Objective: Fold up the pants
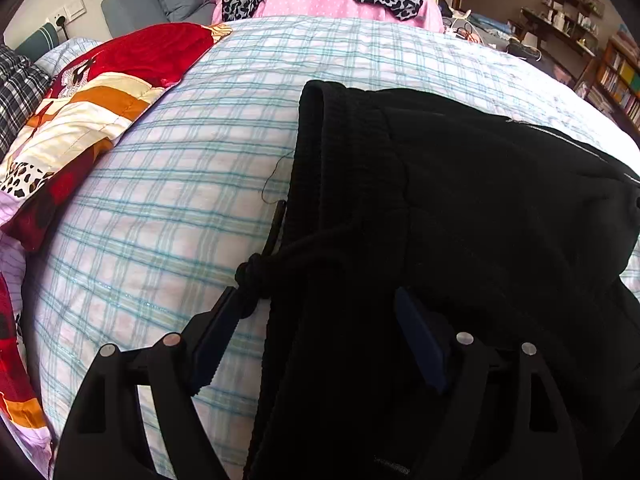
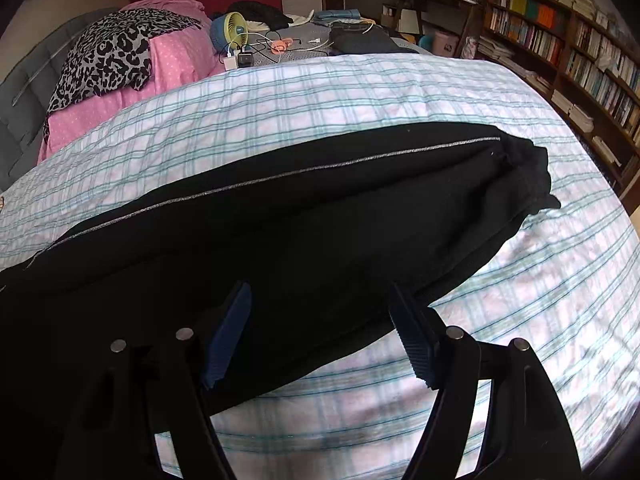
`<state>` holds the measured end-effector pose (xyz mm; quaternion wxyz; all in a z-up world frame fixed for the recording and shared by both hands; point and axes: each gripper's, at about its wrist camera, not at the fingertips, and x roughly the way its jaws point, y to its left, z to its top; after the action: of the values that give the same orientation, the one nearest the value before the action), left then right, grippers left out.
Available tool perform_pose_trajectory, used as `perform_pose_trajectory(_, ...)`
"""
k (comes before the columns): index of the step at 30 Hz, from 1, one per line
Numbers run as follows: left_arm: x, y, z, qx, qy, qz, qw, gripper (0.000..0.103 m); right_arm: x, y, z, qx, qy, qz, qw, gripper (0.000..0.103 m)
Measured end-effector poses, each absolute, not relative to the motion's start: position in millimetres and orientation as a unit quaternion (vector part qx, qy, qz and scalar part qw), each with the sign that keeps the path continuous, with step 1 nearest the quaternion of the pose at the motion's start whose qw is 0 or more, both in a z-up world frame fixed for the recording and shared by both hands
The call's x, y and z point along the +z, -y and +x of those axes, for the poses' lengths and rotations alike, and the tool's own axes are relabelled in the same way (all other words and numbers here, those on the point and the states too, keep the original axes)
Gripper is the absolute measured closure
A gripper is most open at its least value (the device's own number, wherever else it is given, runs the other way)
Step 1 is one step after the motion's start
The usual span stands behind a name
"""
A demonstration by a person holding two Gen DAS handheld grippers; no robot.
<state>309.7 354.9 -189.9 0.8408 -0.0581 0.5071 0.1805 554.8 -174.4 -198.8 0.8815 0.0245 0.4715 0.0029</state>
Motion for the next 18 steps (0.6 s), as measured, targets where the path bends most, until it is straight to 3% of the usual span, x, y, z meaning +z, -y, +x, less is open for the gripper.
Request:
perform_pose_trajectory(4, -196, -346, 302, 0.186, -0.519, -0.007, 0.834, 0.024, -215, 170, 556, -0.022, -0.480, 0.004, 0.877, 0.031)
perform_pose_trajectory(9, -181, -349, 288, 0.169, -0.502, -0.048, 0.847, 0.025, -183, 165, 530, -0.004, -0.466, 0.038, 0.884, 0.031)
perform_pose_trajectory(18, -146, -306, 265, 0.118, -0.463, -0.031, 0.878, 0.024, -137, 110, 400, 0.095, -0.427, 0.007, 0.899, 0.029)
